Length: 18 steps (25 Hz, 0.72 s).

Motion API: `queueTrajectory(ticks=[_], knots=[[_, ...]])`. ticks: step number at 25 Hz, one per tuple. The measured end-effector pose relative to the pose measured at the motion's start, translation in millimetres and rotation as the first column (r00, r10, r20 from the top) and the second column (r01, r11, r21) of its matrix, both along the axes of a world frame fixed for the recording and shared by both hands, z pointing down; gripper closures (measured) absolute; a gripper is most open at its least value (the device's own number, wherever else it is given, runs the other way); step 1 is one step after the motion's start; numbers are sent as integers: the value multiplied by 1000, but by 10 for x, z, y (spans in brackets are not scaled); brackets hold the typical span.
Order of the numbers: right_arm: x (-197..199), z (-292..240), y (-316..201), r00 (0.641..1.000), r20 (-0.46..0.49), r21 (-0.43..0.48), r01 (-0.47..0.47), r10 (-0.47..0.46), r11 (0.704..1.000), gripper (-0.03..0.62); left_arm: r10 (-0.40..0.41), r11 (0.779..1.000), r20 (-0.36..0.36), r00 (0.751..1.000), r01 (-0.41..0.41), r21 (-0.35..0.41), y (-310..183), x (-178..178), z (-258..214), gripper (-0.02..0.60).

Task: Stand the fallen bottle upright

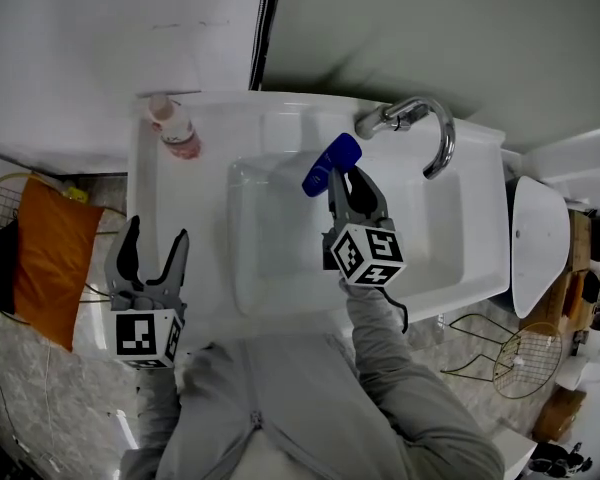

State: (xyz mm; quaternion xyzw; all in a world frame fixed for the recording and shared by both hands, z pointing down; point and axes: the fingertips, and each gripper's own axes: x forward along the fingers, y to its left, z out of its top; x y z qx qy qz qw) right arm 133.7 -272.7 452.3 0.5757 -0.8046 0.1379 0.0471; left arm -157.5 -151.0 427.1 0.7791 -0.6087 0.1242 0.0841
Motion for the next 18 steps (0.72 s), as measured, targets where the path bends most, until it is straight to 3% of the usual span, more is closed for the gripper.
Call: queueTrajectory(ticks=[8, 18], knots=[[-161, -691, -223, 998, -33, 193, 52, -46, 980, 484, -8, 1000, 6, 1000, 8, -5, 19, -37, 8, 242], [-487, -714, -689, 991, -104, 255, 110, -86, 961, 484, -36, 999, 30, 999, 37, -18, 14, -174, 15, 242]])
